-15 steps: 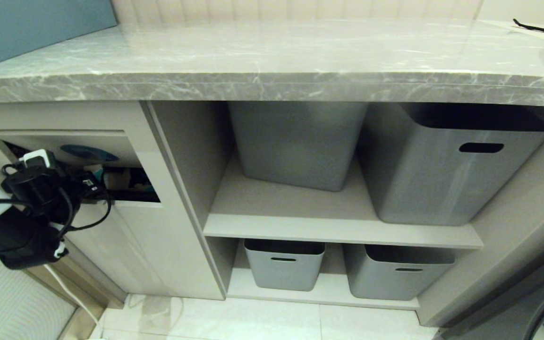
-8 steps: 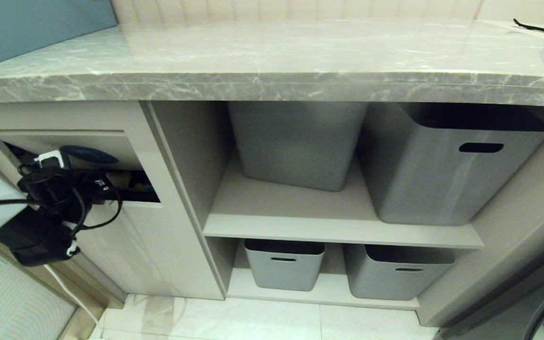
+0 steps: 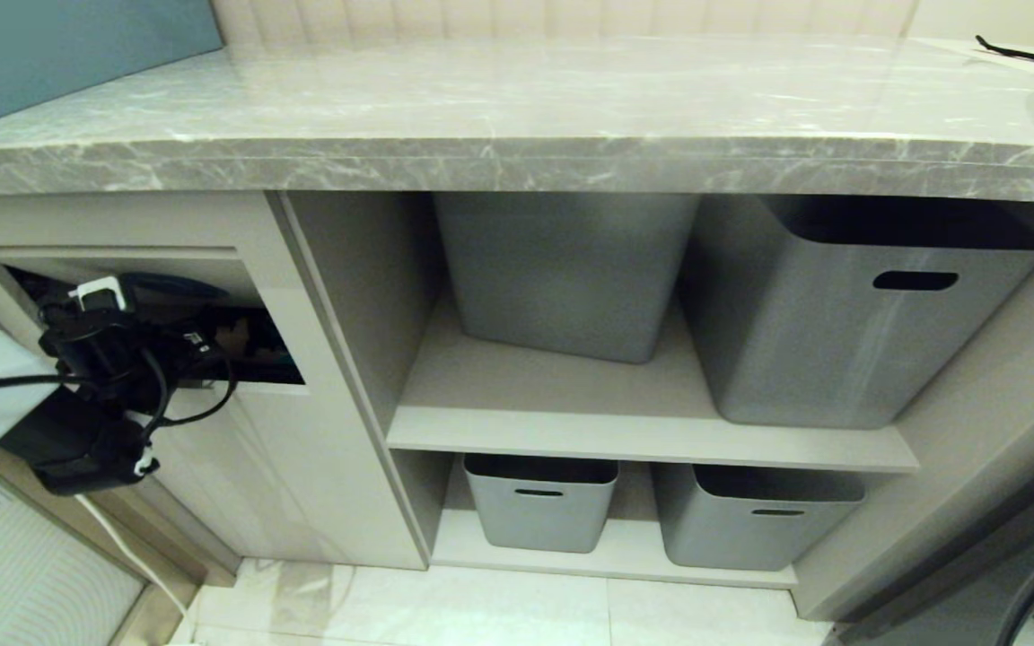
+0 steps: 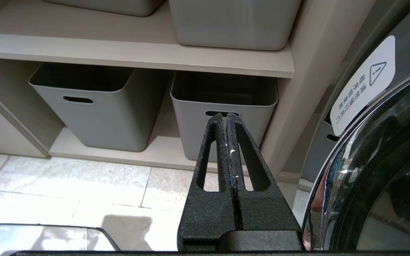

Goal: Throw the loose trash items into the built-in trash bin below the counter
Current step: Put the garbage in the trash can

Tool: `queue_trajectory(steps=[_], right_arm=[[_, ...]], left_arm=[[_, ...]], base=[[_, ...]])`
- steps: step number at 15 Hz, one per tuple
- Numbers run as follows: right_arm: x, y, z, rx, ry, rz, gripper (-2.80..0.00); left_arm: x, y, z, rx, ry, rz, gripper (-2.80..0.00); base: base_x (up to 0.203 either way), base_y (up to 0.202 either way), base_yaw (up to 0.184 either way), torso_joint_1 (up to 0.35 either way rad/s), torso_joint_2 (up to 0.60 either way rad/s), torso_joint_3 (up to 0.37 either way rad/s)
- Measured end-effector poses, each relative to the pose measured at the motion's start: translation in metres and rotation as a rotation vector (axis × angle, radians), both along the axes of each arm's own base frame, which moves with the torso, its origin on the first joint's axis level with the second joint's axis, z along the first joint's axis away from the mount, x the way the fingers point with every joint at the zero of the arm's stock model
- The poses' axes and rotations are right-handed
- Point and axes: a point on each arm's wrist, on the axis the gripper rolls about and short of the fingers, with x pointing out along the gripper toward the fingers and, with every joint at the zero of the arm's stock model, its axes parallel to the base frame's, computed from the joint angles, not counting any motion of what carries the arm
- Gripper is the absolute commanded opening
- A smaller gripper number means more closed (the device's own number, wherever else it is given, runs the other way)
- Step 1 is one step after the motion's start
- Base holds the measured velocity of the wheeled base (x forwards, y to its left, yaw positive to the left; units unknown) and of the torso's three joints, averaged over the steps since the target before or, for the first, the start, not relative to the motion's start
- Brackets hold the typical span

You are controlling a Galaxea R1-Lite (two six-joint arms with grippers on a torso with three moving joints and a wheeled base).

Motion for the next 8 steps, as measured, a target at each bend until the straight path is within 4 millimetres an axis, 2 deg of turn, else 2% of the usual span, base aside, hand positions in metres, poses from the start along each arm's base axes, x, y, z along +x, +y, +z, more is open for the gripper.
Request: queue_trajectory(steps=[4,8], right_arm=[[0.000,0.000,0.000,0.000,0.000,0.000,-2.80],[0.000,0.000,0.000,0.000,0.000,0.000,-2.80]], left_arm=[[-0.003,-0.019,-0.007,-0.020,0.041,-0.035,0.00],[0.006,-0.042,-0.009,-0.129,0.073,-0.094,0.00]], base=[[0.000,0.000,0.000,0.000,0.00,0.000],[0.000,0.000,0.000,0.000,0.00,0.000]])
